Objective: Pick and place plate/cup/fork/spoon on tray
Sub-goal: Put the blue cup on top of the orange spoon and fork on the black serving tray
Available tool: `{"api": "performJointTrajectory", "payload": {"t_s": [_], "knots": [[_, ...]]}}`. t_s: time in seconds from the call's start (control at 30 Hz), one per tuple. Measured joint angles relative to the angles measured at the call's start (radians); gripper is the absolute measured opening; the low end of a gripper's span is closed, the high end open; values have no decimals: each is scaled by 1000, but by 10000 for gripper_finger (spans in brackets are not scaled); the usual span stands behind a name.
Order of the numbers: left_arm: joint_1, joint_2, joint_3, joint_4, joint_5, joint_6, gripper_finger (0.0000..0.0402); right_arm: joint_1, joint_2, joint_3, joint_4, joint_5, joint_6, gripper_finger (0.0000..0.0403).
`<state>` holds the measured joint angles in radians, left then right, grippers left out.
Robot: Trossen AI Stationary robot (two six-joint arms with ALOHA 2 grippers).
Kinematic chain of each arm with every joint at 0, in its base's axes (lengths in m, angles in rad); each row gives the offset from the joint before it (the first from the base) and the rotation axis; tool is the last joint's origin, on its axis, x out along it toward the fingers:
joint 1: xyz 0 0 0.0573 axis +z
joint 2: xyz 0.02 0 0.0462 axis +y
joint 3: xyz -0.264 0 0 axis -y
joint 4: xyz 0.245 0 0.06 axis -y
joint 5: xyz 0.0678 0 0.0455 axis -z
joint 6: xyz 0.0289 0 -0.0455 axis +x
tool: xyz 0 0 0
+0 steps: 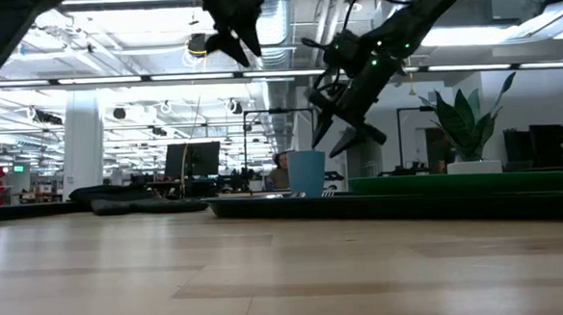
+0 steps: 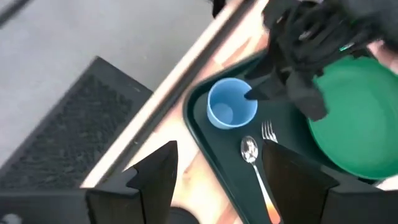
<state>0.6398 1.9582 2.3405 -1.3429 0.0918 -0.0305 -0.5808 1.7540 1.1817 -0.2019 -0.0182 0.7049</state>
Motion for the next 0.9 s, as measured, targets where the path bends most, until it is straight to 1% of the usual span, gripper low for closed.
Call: {"api": "performJointTrajectory", "payload": {"t_s": [0.1,0.2,0.3,0.47,0.5,0.53,0.6,0.7,0.77,0.87,0.9], "knots": [[-7,-45,0,6,-35,-12,217,-7,32,23,-5,-3,-4,236],[-14,-77,0,9,-67,-17,217,-12,50,50,-42,-9,-6,208],[-14,-95,0,4,-80,-16,217,-11,67,64,-65,-11,-8,156],[-14,-112,0,-19,-80,-15,217,-11,63,71,-90,-15,-26,36],[-14,-114,0,-29,-78,-15,217,-16,56,70,-104,-25,-34,20],[-14,-114,0,-42,-77,-14,217,-19,45,70,-125,-32,-40,15],[-14,-115,0,-47,-77,-4,217,-25,25,72,-150,-36,-36,16],[-17,-115,0,-65,-77,6,217,-42,-26,69,-261,-35,-55,9],[-18,-115,0,-63,-71,15,217,-48,-68,71,-301,-34,-72,7],[-22,-115,0,-64,-50,34,217,-59,-155,71,-442,-24,-104,8],[-22,-115,0,-67,-42,41,217,-60,-182,71,-494,-5,-115,6]]}}
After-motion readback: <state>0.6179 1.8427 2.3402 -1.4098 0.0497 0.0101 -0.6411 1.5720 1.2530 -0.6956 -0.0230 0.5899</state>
